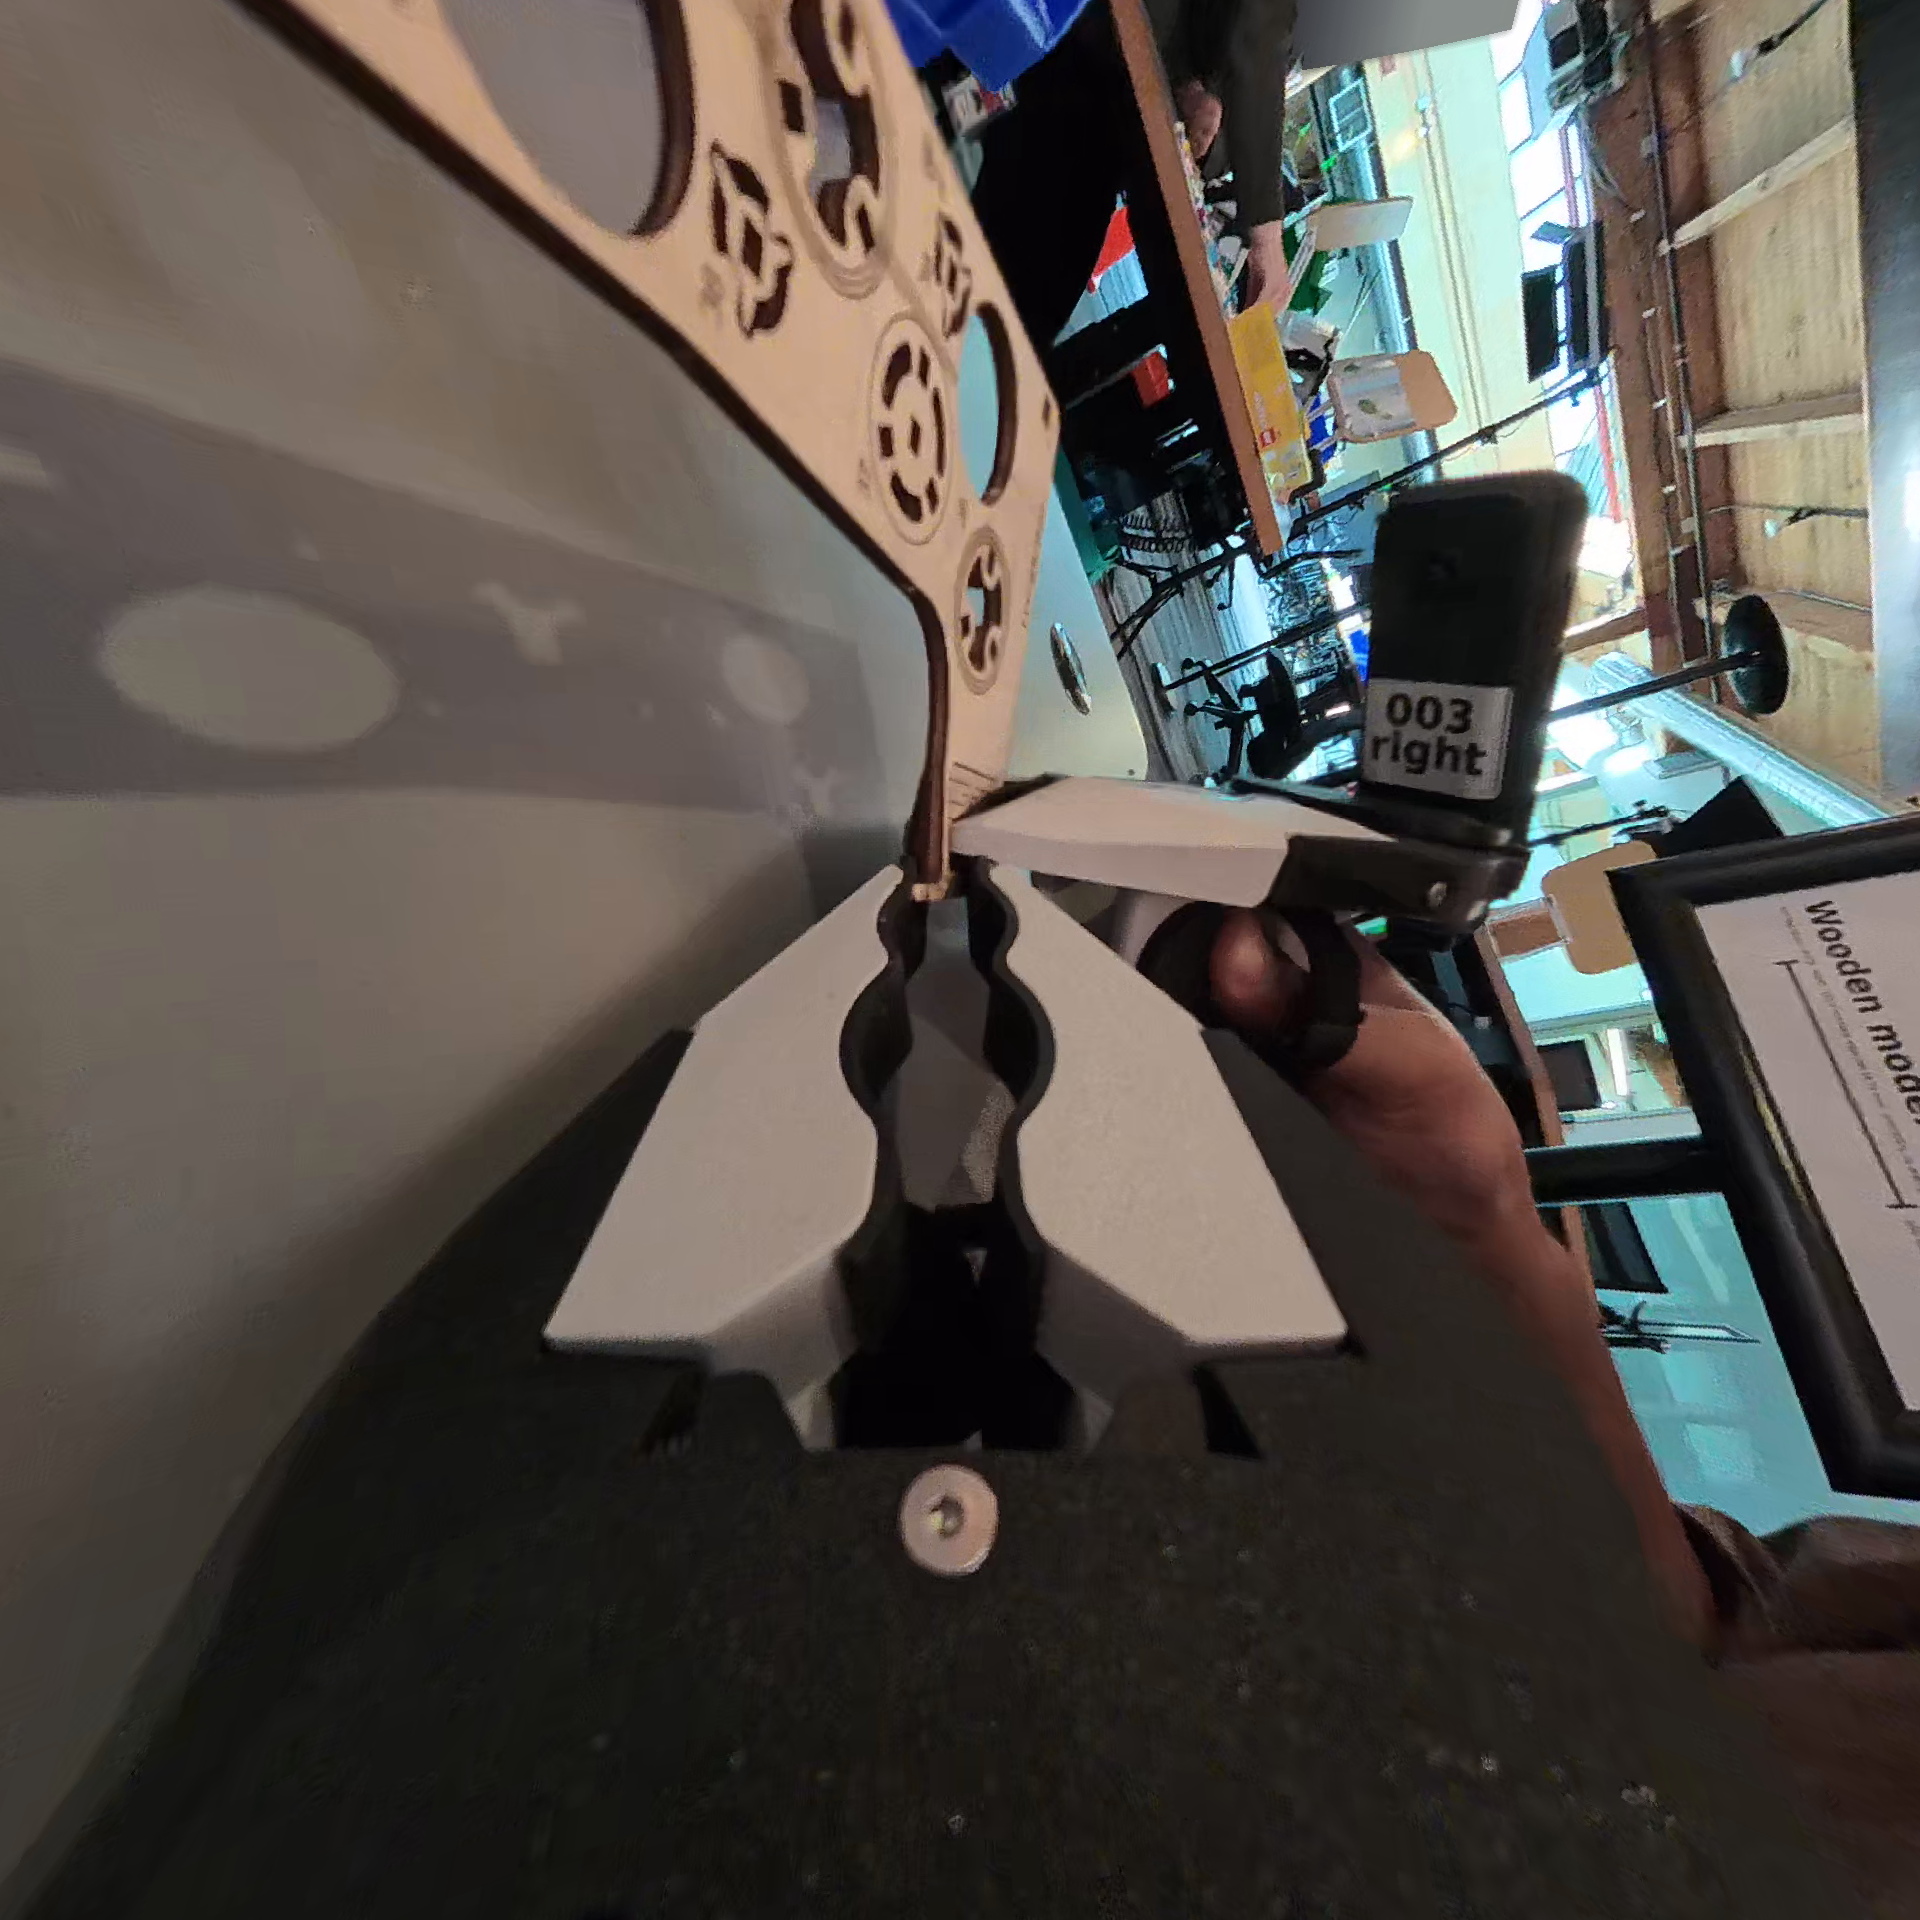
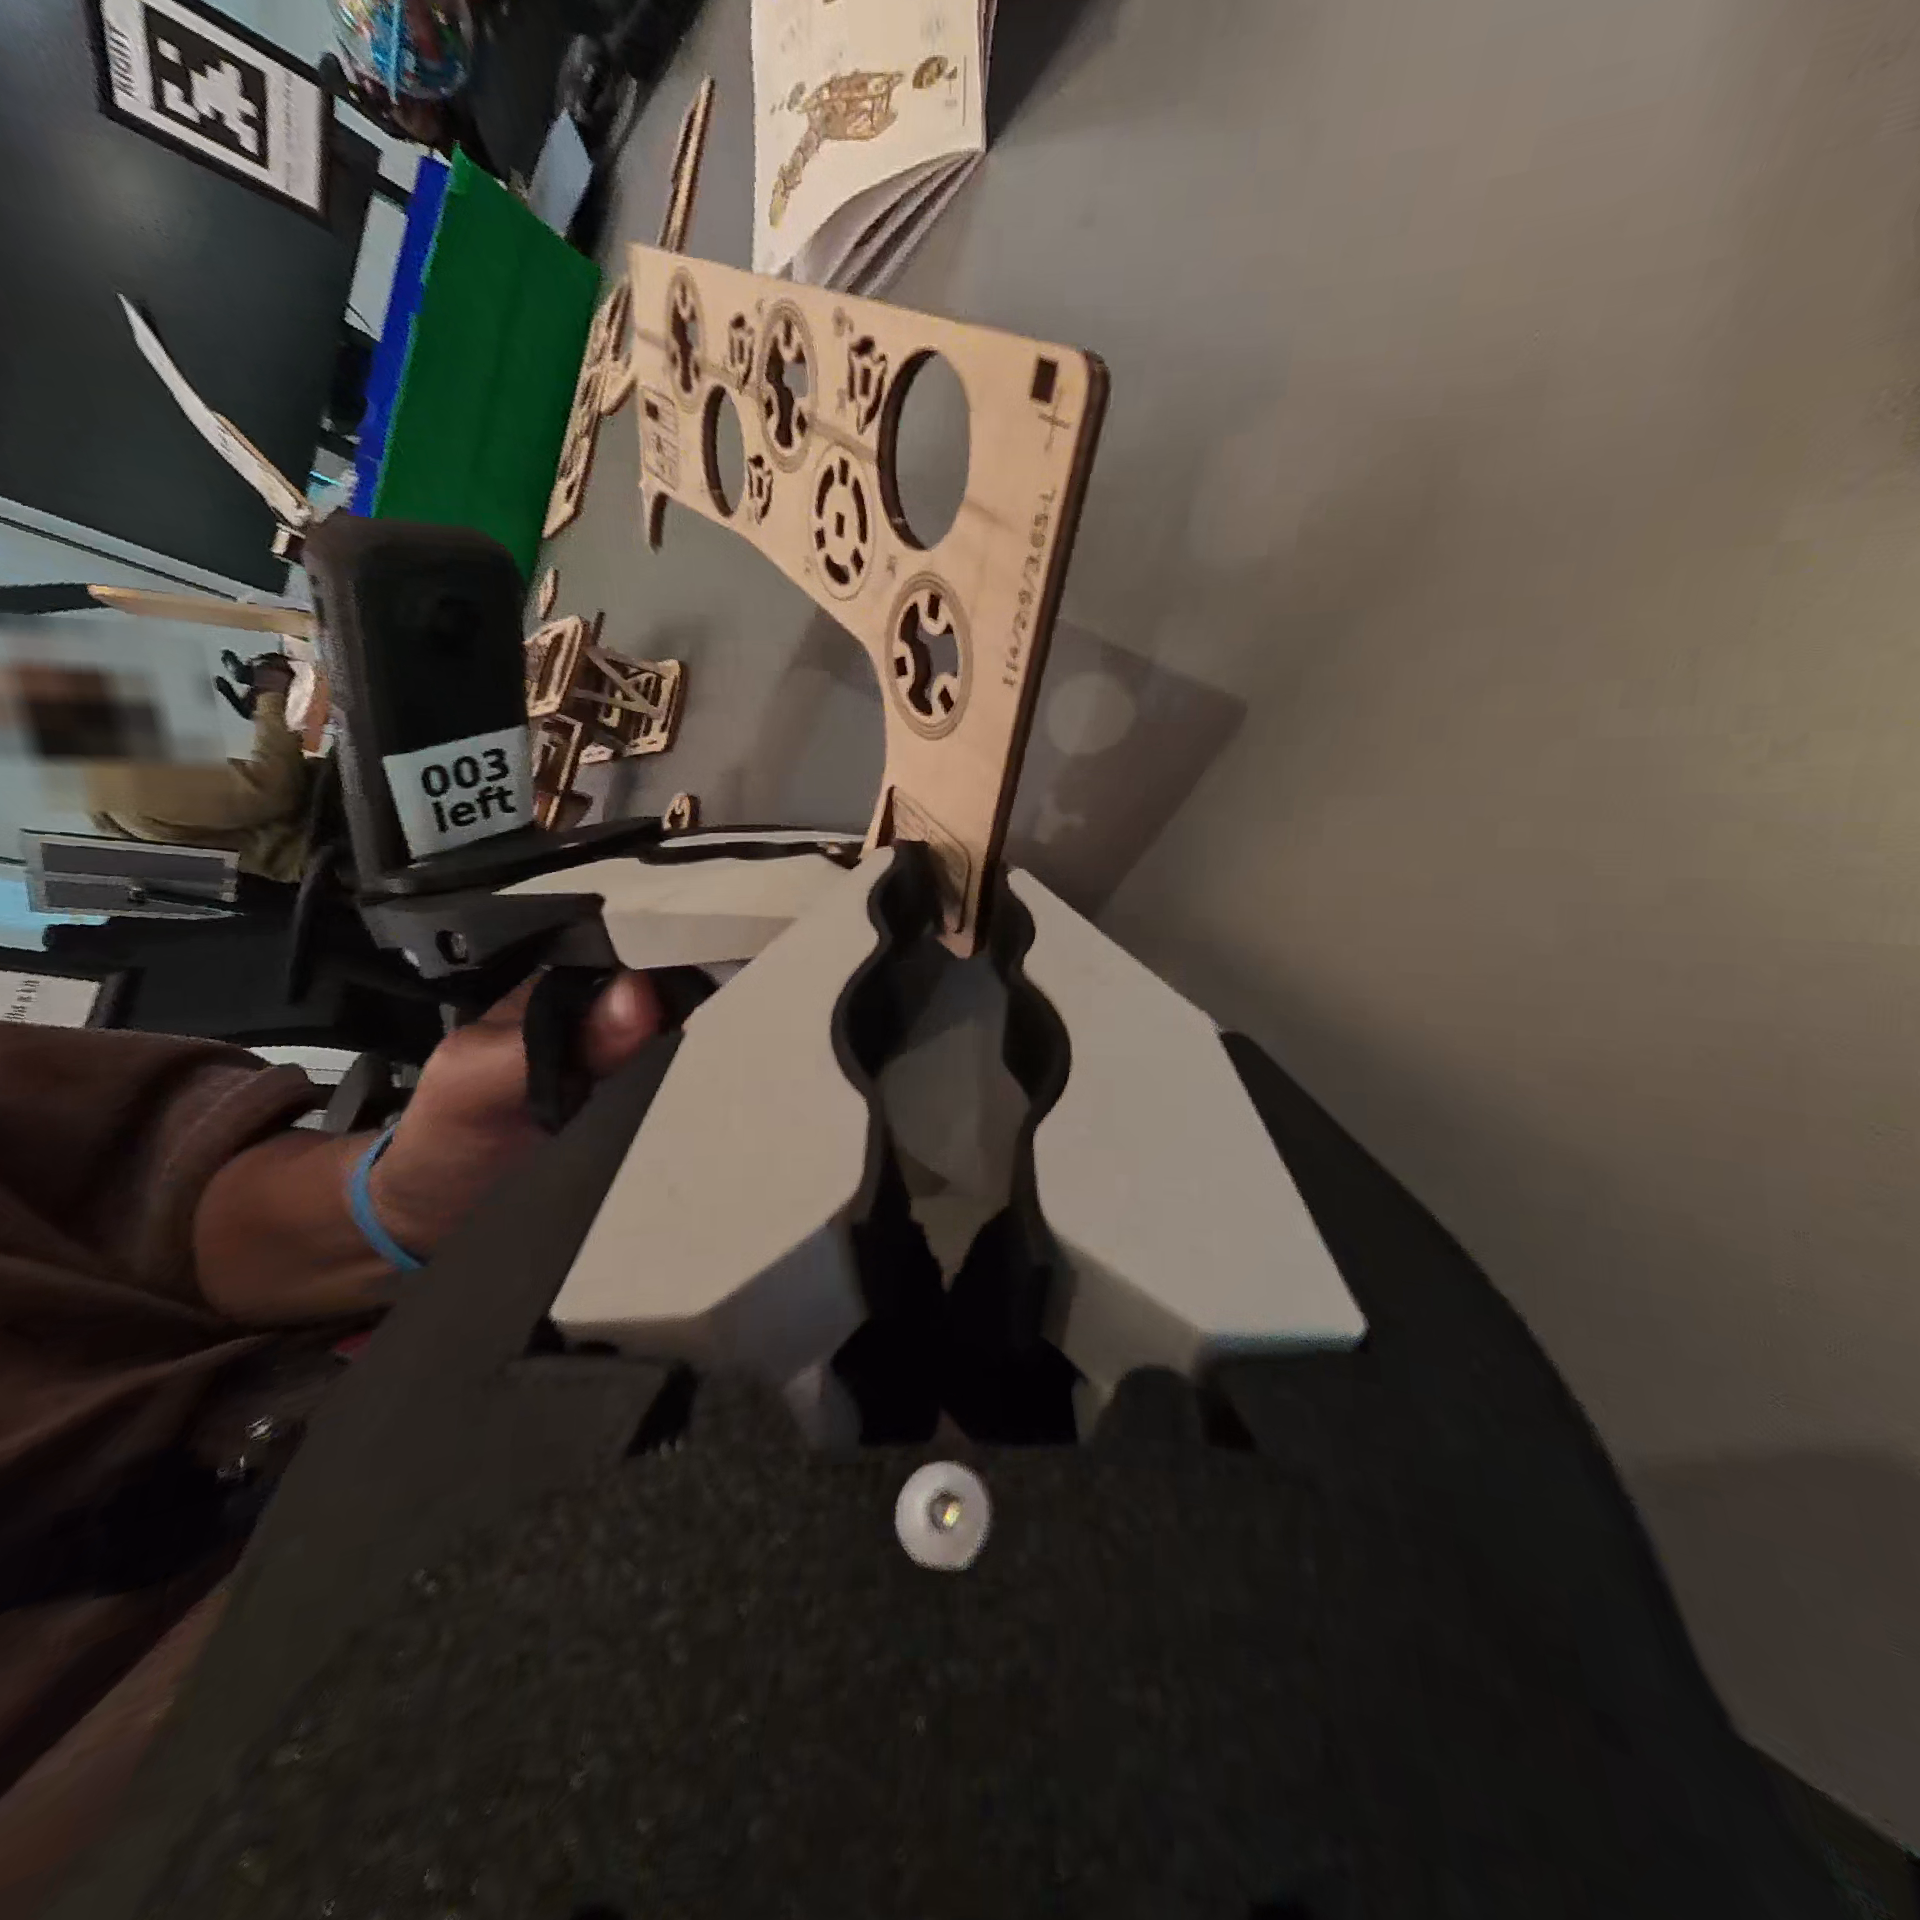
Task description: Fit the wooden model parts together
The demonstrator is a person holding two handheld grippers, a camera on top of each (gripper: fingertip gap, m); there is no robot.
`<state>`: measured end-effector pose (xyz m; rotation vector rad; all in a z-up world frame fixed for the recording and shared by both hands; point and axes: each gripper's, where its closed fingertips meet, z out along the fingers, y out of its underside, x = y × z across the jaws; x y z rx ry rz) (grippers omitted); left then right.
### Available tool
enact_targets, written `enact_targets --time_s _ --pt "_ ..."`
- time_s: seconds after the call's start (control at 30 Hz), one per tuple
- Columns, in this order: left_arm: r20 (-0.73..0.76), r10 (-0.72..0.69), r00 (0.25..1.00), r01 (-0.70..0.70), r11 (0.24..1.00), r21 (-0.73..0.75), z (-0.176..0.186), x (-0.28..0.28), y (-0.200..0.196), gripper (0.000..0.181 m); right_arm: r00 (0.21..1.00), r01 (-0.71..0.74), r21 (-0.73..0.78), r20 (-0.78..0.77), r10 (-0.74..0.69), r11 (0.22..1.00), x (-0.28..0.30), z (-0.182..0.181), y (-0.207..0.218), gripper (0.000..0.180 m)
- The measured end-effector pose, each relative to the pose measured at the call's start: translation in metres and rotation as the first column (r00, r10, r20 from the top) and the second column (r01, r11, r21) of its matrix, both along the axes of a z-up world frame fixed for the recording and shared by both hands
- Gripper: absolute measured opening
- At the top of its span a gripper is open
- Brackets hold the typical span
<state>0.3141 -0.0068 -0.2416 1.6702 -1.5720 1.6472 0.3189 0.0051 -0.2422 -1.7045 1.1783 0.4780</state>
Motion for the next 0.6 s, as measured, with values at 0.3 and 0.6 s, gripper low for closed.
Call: enact_targets --time_s 0.3,0.6 --pt "-0.115 -0.068 0.991 0.051 0.987 -0.150 0.006 -0.001 -0.003 0.002 1.000 0.009 0.049 -0.013 -0.008 0.999 0.006 0.006 -0.008 0.011" --pt "-0.166 -0.069 0.984 0.046 0.989 -0.138 0.000 0.000 -0.002 0.002 0.999 0.030 -0.023 -0.015 -0.030 0.999 0.010 -0.005 -0.008 0.011"
